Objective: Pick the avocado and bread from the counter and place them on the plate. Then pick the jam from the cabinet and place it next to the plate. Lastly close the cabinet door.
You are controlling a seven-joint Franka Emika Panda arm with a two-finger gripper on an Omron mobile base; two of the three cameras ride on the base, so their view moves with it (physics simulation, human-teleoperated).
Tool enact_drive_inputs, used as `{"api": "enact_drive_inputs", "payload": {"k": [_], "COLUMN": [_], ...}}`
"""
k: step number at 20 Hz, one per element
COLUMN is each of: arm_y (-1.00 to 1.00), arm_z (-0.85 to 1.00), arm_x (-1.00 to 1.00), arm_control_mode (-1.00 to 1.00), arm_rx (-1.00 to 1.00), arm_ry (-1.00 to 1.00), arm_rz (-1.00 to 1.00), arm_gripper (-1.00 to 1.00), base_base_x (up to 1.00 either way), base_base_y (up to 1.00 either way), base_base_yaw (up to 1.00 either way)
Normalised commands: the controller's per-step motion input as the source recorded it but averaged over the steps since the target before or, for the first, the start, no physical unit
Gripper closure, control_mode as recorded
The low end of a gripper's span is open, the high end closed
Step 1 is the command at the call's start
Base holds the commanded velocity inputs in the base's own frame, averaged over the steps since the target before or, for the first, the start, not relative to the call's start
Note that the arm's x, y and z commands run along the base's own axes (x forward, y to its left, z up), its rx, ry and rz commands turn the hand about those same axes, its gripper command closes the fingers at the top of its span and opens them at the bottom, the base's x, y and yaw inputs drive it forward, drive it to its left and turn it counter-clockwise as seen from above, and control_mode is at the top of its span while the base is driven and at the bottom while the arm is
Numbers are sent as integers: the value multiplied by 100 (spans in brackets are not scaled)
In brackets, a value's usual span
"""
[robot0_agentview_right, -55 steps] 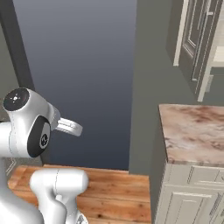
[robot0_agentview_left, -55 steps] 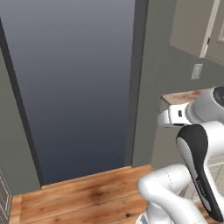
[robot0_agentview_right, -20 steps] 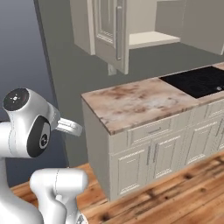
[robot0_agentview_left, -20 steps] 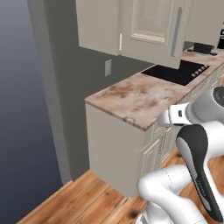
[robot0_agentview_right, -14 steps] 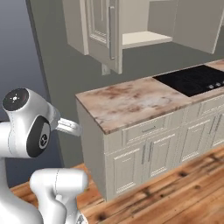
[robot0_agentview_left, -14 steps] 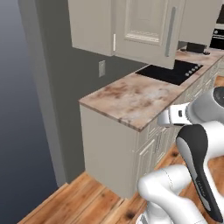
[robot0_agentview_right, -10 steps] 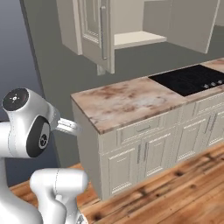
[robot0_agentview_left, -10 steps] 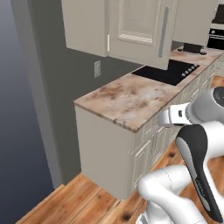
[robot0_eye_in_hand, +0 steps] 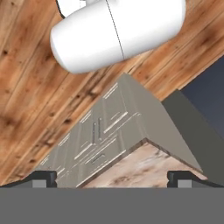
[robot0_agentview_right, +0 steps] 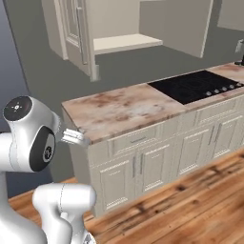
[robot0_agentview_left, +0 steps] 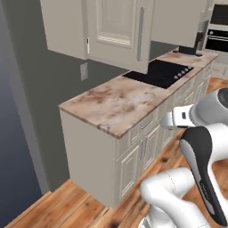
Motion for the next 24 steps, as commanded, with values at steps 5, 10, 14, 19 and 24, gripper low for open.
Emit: {"api": "enact_drive_inputs", "payload": {"k": [5,10,14,19,24], "arm_y": [0,0,0,0,0], "arm_z": [0,0,0,0,0], "arm_x": [0,0,0,0,0], "arm_control_mode": [100,100,100,100,100], "arm_rx": [0,0,0,0,0], "arm_ry": [0,0,0,0,0], "arm_rz": [0,0,0,0,0], "arm_gripper": [-100,-100,-100,-100,-100], "base_base_x": [13,34,35,35,37], "base_base_y": [-55,-47,-47,-44,-43], "base_base_yaw": [0,0,3,5,9]}}
